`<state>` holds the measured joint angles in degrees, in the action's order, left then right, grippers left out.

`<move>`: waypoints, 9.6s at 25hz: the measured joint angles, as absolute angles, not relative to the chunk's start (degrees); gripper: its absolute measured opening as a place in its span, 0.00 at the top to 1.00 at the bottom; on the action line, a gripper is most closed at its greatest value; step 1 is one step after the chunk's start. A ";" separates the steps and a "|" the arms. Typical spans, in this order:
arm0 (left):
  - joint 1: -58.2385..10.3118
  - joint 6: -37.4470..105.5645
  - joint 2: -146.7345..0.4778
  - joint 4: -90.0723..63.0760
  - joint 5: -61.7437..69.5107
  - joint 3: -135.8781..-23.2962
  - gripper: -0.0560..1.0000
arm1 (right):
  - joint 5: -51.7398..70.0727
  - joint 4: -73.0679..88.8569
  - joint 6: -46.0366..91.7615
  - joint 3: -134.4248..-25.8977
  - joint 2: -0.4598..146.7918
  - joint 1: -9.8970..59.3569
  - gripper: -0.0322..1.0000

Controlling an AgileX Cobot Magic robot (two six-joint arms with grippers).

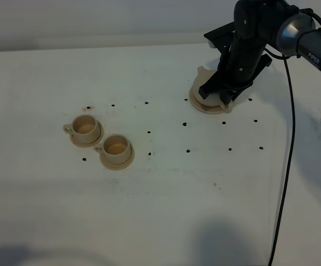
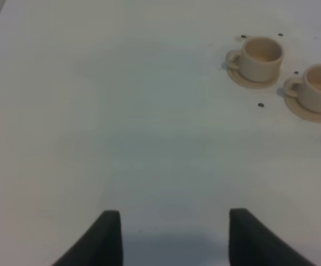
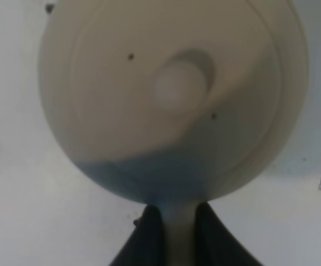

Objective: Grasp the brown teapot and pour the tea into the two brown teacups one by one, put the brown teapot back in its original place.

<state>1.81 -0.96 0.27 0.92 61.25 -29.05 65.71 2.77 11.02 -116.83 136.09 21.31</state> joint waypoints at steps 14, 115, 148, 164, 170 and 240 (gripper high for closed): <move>1.81 -0.96 0.27 0.92 61.25 -29.05 0.55 | 68.30 3.96 12.04 -122.22 136.51 21.37 0.88; 1.81 -0.78 0.27 0.92 61.25 -29.05 0.55 | 57.09 -38.98 41.80 -125.72 142.36 52.77 0.88; 1.81 -0.78 0.27 0.92 61.25 -29.05 0.55 | 56.39 -50.01 40.95 -125.72 142.40 55.64 0.88; 1.81 -0.78 0.27 0.92 61.25 -29.05 0.55 | 55.93 -53.45 42.05 -125.72 142.40 55.64 0.88; 1.81 -0.78 0.27 0.92 61.25 -29.05 0.55 | 55.93 -53.83 42.98 -125.72 142.40 55.64 0.88; 1.81 -0.66 0.27 0.92 61.25 -29.05 0.55 | 58.04 -50.47 33.98 -125.72 142.40 56.81 0.88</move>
